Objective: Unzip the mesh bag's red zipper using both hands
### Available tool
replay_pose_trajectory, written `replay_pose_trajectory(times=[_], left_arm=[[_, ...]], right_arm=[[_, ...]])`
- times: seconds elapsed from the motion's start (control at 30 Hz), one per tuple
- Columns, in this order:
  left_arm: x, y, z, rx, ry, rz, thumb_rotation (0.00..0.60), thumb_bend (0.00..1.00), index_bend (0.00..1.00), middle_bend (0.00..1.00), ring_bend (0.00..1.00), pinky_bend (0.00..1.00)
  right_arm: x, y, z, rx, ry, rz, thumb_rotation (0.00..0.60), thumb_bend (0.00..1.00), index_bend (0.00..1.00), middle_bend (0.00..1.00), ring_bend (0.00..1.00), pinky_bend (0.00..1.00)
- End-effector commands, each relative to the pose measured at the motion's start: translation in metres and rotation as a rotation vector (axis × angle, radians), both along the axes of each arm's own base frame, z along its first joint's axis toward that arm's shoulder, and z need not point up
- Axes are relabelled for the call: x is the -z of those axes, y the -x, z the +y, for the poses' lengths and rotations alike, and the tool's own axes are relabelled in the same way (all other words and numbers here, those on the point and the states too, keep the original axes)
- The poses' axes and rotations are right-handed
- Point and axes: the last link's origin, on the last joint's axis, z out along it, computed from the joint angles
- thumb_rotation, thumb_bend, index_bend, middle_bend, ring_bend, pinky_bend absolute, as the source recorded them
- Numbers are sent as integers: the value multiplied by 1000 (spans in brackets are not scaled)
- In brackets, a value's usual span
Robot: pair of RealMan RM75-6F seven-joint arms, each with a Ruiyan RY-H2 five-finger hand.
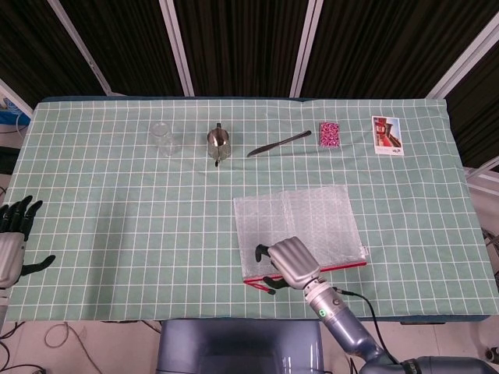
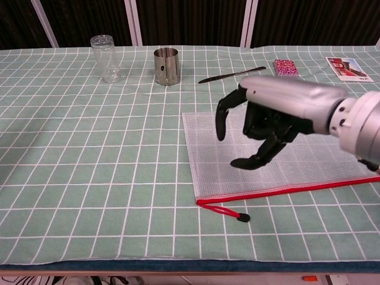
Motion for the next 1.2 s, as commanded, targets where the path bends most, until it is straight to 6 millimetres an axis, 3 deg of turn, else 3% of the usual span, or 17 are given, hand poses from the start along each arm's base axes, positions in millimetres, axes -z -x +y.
replay_pose_trajectory(times=[0.03, 0.4, 1.2], left_arm=[[0, 0, 0, 1, 1, 0, 600, 0, 0, 0, 0, 0], [0, 0, 1, 4, 5, -10, 600, 0, 0, 0, 0, 0], [0, 0, 1, 7, 10, -15, 600, 0, 0, 0, 0, 0]], right_arm=[[18, 0, 6, 26, -26, 23, 600, 329, 481, 1000, 1000, 960], [52, 9, 15, 113, -44, 73, 600, 381, 492, 1000, 1000, 960], [74, 26, 29, 209, -77, 87, 600, 389, 492, 1000, 1000, 960]])
